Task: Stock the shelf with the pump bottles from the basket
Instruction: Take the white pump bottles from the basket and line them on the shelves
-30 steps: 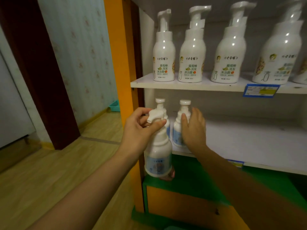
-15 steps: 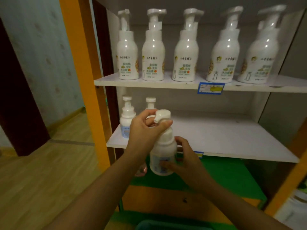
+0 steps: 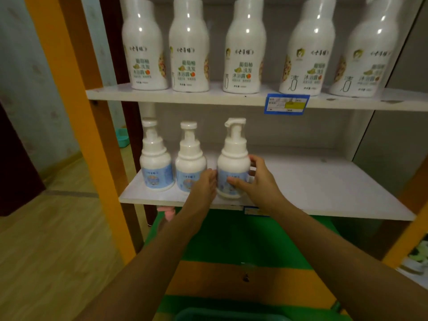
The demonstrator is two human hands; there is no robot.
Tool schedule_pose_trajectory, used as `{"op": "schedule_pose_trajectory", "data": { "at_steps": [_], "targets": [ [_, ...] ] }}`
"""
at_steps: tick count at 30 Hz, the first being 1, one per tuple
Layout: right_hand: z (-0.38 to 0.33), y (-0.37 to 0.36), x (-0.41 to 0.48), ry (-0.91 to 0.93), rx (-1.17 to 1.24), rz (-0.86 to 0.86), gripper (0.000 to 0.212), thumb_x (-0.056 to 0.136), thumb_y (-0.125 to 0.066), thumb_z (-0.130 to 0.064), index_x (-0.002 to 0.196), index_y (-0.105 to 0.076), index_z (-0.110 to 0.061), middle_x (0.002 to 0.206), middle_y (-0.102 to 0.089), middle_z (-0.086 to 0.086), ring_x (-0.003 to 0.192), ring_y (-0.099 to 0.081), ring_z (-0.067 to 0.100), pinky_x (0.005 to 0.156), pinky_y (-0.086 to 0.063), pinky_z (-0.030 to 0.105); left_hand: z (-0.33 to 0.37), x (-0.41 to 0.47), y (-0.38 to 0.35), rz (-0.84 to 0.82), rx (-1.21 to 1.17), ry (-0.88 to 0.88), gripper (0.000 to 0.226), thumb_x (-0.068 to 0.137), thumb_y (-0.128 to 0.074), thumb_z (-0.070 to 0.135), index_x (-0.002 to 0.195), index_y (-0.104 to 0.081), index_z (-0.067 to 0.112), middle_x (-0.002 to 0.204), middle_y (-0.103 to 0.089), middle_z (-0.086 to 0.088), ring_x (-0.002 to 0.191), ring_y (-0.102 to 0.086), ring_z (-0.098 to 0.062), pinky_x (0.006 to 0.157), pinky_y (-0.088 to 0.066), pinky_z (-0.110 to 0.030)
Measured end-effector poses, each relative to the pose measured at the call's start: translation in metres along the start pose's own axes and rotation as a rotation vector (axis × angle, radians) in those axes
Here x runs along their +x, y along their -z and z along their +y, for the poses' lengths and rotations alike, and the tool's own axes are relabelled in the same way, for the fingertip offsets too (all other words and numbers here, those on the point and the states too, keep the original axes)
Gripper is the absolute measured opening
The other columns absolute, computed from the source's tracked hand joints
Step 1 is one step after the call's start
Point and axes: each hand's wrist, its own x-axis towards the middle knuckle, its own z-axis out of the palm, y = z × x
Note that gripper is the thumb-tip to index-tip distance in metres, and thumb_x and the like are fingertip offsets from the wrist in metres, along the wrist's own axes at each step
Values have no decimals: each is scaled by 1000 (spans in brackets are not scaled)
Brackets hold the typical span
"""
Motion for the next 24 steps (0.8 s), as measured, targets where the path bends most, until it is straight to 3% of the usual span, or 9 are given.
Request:
{"op": "schedule_pose_trajectory", "data": {
  "at_steps": [1,3,10,13,15,17,19,21,24],
  "targets": [
    [4,-1,3,1,1,-3,66,73,-74,-16,127,-36,-10,126,-50,7,106,-47,13,91,-46,31,-3,7,-1,47,-2,3,32,95,-26,19,75,-49,14,75,-58,2,76,-48,-8,52,-46,-5],
    [12,-4,8,-3,-5,-2,66,73,-74,-14,127,-37,-9,128,-51,10,106,-48,14,92,-46,33,-8,19,-2,111,-5,18,29,93,-29,20,67,-43,19,72,-46,3,67,-44,-6,45,-43,-7],
    [24,-9,11,19,48,-20,67,75,-71,-8,131,-33,-9,133,-45,12,111,-44,16,98,-45,38,-24,6,-3,23,128,-134,20,98,-29,27,88,-45,33,93,-45,14,80,-44,4,75,-38,-15],
    [19,-9,7,38,34,-21,65,77,-69,-8,131,-34,-8,131,-46,10,109,-42,12,96,-43,31,-21,2,-7,79,166,-156,21,98,-30,21,94,-50,29,92,-53,10,78,-48,5,74,-45,-19],
    [16,-7,-1,45,-12,5,66,77,-71,-13,132,-34,-7,124,-44,3,110,-39,8,95,-39,25,-22,-11,-6,103,379,-251,24,97,-33,17,108,-51,27,101,-52,11,88,-49,0,89,-46,-25],
    [19,-2,-16,50,-99,76,71,77,-70,-22,136,-31,-11,130,-40,-1,117,-36,8,97,-33,22,-31,-27,-3,163,538,-432,31,95,-39,12,125,-47,18,114,-47,10,105,-45,-4,91,-40,-17],
    [25,7,-38,70,-134,116,60,80,-67,-21,131,-38,-14,134,-43,0,116,-42,9,91,-37,14,-43,-43,0,172,610,-560,29,91,-45,7,118,-51,14,114,-52,7,105,-49,-5,80,-41,-7],
    [35,20,-65,58,-115,98,42,82,-64,-15,121,-49,-15,122,-52,0,106,-50,9,80,-43,5,-60,-54,2,105,638,-585,25,89,-48,5,110,-56,14,110,-60,3,99,-54,-3,80,-42,-2],
    [57,37,-105,41,-79,64,28,83,-63,-12,109,-57,-18,108,-61,-3,98,-57,9,84,-46,12,-94,-66,3,-20,686,-519,30,82,-49,12,110,-60,14,111,-63,2,102,-57,-3,87,-38,1]
  ]
}}
